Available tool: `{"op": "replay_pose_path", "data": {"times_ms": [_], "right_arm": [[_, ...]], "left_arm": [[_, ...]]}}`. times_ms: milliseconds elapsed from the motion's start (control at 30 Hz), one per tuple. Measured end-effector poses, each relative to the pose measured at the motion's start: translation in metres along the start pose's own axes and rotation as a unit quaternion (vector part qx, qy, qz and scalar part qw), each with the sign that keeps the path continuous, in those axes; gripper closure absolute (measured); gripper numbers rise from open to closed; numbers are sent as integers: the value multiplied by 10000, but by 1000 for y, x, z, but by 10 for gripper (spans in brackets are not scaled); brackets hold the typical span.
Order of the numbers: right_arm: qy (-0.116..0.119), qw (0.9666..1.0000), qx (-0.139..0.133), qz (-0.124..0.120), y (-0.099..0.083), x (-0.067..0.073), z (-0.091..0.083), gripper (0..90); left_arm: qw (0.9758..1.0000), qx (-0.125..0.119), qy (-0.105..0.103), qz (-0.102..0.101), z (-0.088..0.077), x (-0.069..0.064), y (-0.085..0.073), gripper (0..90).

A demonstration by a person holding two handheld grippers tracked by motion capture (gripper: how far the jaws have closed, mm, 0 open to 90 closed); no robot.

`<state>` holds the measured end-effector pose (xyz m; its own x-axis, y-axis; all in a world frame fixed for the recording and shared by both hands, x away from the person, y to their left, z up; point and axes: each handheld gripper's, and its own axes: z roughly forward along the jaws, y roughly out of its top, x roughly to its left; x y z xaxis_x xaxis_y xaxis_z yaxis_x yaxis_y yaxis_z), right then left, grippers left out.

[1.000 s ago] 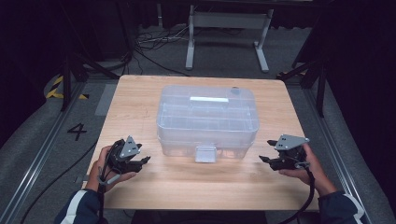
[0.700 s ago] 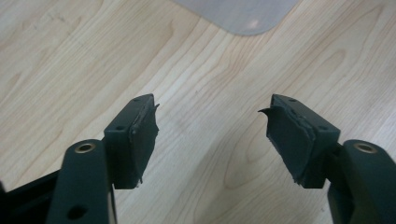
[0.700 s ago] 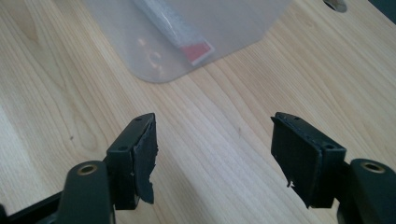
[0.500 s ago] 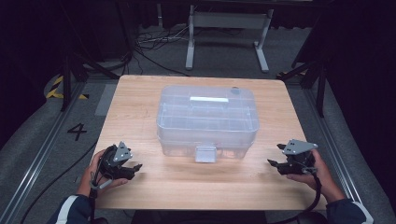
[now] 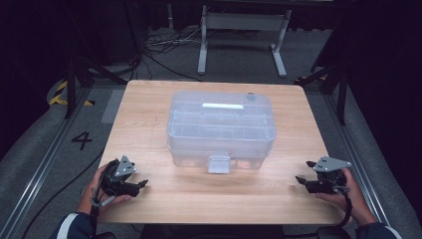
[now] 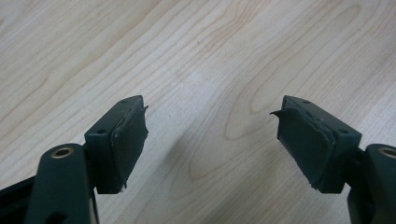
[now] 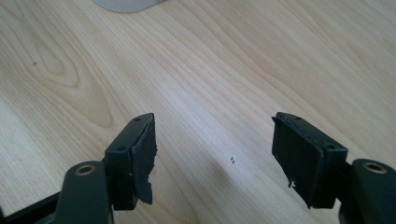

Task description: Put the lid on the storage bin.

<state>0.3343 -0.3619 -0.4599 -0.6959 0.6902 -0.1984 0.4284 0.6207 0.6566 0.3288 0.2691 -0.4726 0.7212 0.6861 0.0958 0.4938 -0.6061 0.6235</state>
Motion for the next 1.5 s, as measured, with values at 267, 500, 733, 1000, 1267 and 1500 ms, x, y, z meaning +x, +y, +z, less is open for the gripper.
{"op": "replay_pose_path", "data": {"times_ms": [267, 500, 733, 1000, 1267, 1500], "right_arm": [[94, 9991, -48, 405, -23, -2, 1, 288], [251, 9955, -245, 884, -38, -4, 3, 265], [305, 9914, -387, 1209, -44, -8, 5, 247], [273, 9914, -382, 1220, -44, -7, 5, 243], [256, 9912, -375, 1242, -44, -7, 5, 241], [256, 9912, -376, 1241, -44, -7, 5, 241]], "left_arm": [[9998, -8, -84, -164, 3, 2, -7, 210], [9983, -130, -311, -466, 8, 7, -15, 160], [9971, -333, -321, -605, 11, 8, -20, 142], [9969, -319, -288, -652, 11, 8, -19, 142], [9968, -328, -259, -682, 12, 10, -18, 145], [9967, -342, -223, -707, 13, 9, -18, 143]]}}
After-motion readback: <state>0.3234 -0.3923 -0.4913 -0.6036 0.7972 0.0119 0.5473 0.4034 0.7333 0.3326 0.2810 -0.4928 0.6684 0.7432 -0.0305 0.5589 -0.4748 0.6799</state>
